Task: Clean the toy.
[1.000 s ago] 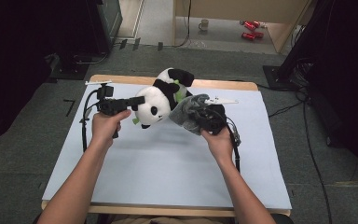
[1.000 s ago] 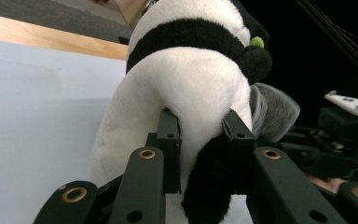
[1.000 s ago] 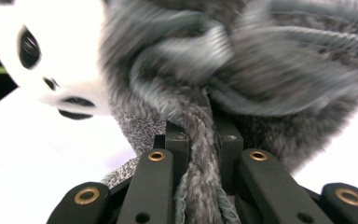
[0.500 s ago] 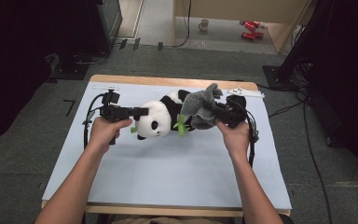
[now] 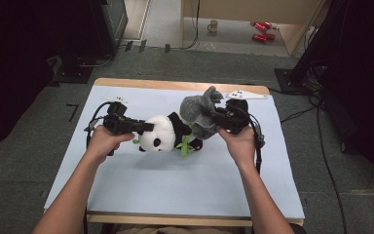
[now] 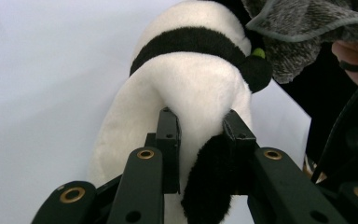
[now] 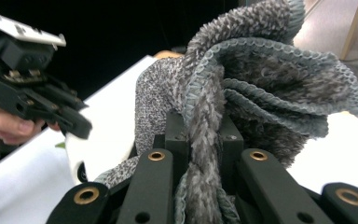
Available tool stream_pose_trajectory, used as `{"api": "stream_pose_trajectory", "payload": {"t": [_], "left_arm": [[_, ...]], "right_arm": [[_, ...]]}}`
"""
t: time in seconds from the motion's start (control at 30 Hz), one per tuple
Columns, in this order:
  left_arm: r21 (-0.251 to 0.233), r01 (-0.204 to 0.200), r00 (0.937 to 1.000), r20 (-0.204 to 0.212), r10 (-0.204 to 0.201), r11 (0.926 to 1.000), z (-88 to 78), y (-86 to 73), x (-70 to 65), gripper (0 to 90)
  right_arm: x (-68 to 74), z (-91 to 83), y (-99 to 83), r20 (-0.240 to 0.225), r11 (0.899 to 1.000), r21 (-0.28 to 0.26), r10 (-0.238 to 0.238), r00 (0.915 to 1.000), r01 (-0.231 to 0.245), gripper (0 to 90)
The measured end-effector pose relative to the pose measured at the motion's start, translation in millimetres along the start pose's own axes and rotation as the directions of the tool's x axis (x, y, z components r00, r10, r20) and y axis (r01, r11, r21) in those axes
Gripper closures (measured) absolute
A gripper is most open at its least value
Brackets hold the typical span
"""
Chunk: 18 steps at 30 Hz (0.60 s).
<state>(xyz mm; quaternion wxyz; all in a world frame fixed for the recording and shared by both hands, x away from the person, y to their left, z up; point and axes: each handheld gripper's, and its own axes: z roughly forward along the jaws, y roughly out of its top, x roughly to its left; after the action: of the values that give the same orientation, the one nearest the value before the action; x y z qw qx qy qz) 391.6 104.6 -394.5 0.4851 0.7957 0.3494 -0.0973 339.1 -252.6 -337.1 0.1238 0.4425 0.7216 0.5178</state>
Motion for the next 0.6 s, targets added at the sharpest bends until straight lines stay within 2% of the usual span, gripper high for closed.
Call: {"api": "stream_pose_trajectory", "payload": {"t": [0.1, 0.17, 0.27, 0.4, 0.43, 0.47, 0.5, 0.6], "left_arm": [[0.011, -0.054, 0.9978, -0.038, 0.055, 0.9985, 4.5, -3.4, 1.7, 71.9], [0.005, -0.065, 0.9966, -0.050, 0.065, 0.9979, 4.8, -4.9, 3.9, 70.9], [-0.009, -0.080, 0.9937, -0.080, 0.079, 0.9968, 5.6, -7.0, 6.4, 68.5], [-0.043, -0.124, 0.9868, -0.111, 0.118, 0.9914, 3.6, -9.6, 5.5, 53.4], [-0.043, -0.124, 0.9868, -0.111, 0.118, 0.9914, 3.6, -9.6, 5.5, 49.7], [-0.054, -0.158, 0.9802, -0.130, 0.150, 0.9860, 1.7, -11.7, 3.3, 46.0], [-0.064, -0.178, 0.9765, -0.136, 0.168, 0.9820, -0.1, -13.6, 1.9, 43.8], [-0.084, -0.204, 0.9701, -0.151, 0.190, 0.9753, -5.1, -20.1, -1.1, 41.9]], "right_arm": [[-3.4, 13.7, -8.3, 0.019, 0.999, 0.040, -0.014, 0.9997, 0.013, 80.3], [-8.5, 24.0, -15.0, 0.036, 0.997, 0.072, -0.011, 0.9993, 0.008, 80.3], [-15.3, 33.8, -22.6, 0.022, 0.997, 0.075, 0.013, 0.9997, -0.015, 80.2], [-15.4, 38.5, -24.7, 0.036, 0.998, 0.066, 0.003, 0.9994, -0.005, 80.3], [-15.0, 39.0, -24.8, 0.042, 0.998, 0.065, -0.003, 0.9991, 0.000, 80.3], [-14.8, 39.2, -24.8, 0.043, 0.998, 0.066, -0.003, 0.9991, 0.000, 80.2], [-14.7, 39.4, -24.8, 0.042, 0.998, 0.065, -0.002, 0.9991, -0.001, 80.2], [-14.6, 40.1, -24.8, 0.044, 0.998, 0.063, -0.008, 0.9990, 0.005, 80.2]]}}
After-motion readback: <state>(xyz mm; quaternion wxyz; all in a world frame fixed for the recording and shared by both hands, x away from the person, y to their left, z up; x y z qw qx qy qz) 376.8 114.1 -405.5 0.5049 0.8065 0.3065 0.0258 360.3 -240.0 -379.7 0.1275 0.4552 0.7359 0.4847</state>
